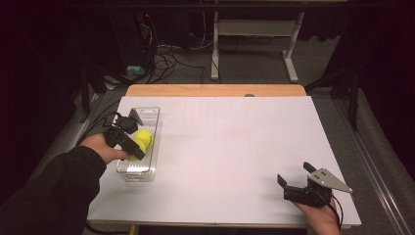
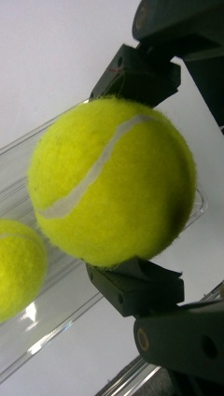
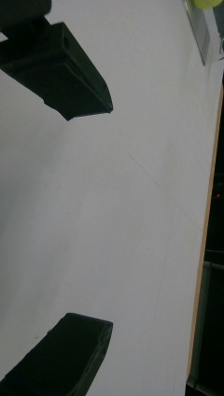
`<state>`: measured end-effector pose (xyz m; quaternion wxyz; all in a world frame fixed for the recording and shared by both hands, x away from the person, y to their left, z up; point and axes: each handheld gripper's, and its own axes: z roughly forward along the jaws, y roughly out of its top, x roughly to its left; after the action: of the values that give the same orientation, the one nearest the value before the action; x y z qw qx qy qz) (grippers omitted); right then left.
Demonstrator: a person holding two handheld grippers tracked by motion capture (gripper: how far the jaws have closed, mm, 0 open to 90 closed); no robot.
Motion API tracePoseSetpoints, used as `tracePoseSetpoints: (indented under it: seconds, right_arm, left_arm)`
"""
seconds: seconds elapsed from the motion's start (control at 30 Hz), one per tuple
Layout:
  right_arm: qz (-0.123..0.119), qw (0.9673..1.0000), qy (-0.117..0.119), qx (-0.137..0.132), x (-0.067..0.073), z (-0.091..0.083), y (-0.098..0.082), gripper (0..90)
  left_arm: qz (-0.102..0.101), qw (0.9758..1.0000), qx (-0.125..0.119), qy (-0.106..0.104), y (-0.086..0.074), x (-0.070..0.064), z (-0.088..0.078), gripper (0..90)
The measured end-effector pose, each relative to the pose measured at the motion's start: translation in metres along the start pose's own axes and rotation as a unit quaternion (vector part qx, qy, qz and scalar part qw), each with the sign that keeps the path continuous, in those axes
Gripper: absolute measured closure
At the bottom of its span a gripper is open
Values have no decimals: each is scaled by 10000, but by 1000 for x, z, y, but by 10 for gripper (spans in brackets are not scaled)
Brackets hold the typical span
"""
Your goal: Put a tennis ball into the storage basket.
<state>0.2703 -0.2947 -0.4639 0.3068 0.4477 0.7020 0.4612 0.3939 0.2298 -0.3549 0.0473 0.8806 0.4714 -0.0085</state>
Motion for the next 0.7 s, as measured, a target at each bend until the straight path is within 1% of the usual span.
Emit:
tracePoseSetpoints:
  seconds: [0.17,0.4,0.47,0.6,0.67,0.7]
  right_arm:
    - [-49,10000,28,15,1,1,0,0]
    - [-59,10000,26,29,2,1,-1,0]
    - [-65,10000,22,30,2,1,-1,0]
    - [-95,9999,9,35,3,1,-1,0]
    - [-95,9999,5,40,3,1,-1,0]
    - [-94,9999,7,38,3,1,-1,0]
  left_arm:
    - [-21,9999,122,-46,3,1,14,262]
    - [-37,9996,282,-35,4,3,34,261]
    - [-28,9996,275,-34,5,2,37,261]
    - [3,9996,295,-42,5,0,38,259]
    - [-13,9996,263,38,5,0,36,253]
    - [-23,9997,237,53,5,0,33,235]
